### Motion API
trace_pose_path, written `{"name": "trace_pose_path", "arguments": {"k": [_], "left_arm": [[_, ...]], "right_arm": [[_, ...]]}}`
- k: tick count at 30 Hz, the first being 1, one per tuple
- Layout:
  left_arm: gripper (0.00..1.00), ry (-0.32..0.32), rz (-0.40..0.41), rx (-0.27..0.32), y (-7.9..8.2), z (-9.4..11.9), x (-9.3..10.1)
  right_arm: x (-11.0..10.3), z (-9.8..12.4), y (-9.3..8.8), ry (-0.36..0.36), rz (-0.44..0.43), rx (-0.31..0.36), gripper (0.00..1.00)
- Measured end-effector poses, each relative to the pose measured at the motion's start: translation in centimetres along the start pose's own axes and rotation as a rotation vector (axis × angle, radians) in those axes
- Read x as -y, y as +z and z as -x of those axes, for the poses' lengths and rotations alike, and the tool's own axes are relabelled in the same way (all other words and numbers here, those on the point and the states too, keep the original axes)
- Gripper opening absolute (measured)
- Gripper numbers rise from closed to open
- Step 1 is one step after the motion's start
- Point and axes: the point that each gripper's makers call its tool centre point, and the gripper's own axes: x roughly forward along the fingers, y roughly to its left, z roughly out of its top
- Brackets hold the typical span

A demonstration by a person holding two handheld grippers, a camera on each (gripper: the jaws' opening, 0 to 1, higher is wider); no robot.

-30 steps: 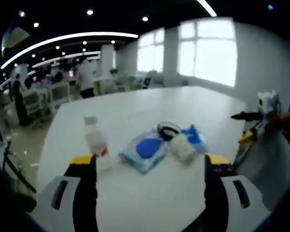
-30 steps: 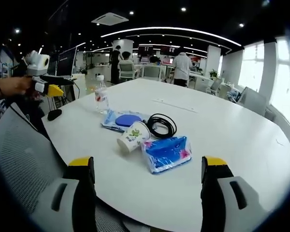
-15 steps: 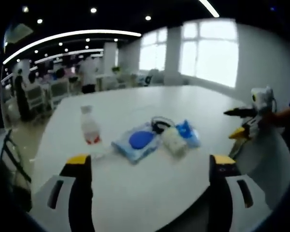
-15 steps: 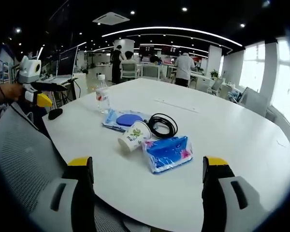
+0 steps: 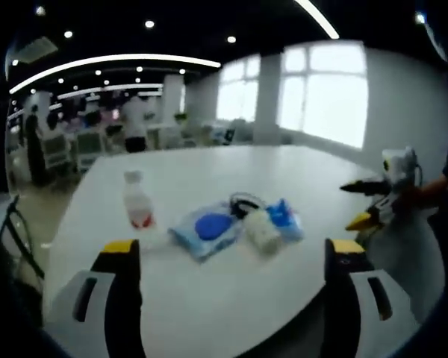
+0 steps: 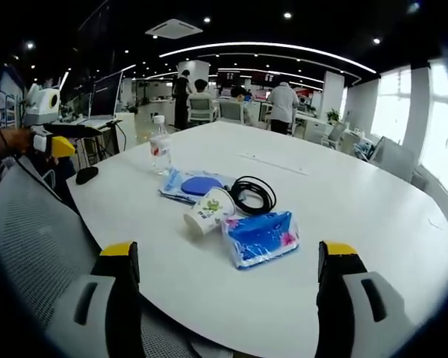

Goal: Arrange the tabletop items into an orderly group along one side of the table until the central work area is clear of visible clutter.

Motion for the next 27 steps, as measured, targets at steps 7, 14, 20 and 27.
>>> {"name": "trace_pose_path", "arguments": {"k": [7,14,20,27], "left_arm": [[1.0,0.033,0.003,-0.013,-1.7,0.2,-0.8],[1.0,0.017,-0.081,-0.061,-2.6,0.0,-0.1],[1.0,-0.002,-0.114,-0.093,-3.1,0.0,-0.1],[1.0,-0.052,-0.142,-0.118,-3.7,-0.1,0.6]], "right_arm": [[0.1,0.1,0.0,-0.003,-0.003,-0.002,1.0],[0.0,0.1,0.0,-0.004,0.012,-0.003,1.0],[0.1,0.1,0.0,-0.006,0.014,-0.005,1.0],[0.1,-0.1,-0.2,-0.002,0.018,-0.018,1.0]]}}
